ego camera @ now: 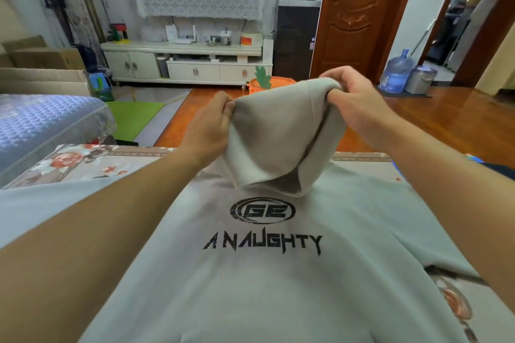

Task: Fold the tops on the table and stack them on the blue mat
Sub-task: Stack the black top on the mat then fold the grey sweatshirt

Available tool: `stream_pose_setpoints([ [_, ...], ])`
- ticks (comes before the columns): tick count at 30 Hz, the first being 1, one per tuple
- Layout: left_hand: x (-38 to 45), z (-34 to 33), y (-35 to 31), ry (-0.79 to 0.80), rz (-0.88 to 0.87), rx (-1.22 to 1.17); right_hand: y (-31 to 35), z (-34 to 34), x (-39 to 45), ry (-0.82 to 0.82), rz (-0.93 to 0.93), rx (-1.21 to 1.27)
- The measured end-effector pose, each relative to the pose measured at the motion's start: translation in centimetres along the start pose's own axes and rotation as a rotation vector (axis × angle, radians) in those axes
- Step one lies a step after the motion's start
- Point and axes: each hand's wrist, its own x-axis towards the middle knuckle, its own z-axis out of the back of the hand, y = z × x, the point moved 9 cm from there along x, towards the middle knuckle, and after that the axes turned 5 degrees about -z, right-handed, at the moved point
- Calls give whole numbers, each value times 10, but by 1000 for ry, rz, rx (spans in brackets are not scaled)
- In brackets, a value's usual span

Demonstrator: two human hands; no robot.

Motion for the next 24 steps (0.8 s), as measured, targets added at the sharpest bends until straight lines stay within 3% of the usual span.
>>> stream_pose_setpoints([
  [2, -3, -8, 3, 73, 7, 1, 0, -11, -3, 147, -26, -131],
  [4, -36, -33, 11, 258, 89, -36, -9, -28, -19, 335, -76, -216],
  [7, -100, -65, 26, 518, 165, 37, -17, -35, -39, 419, -136, -35],
  [9, -104, -54, 43, 488, 268, 50, -22, -36, -44, 453, -150, 6],
  [12, -90, -32, 51, 462, 362, -164, -48, -39, -51, 453, -203, -48],
  [14, -86, -27, 45, 499, 372, -256, -82, -61, -74, 557, -268, -88],
  [16, -89, -25, 50, 522, 392, -180, -129, -87, -105, 672, -286, -321],
  [18, -93, -22, 60, 511, 393, -8, -152, -87, -113, 589, -286, -419],
  [22, -101, -14, 73, 430, 436, 160, -131, -47, -94, 260, -351, 270],
  [24, -96, -15, 58, 332, 320, 155, -109, -43, -90, 259, -293, 332],
])
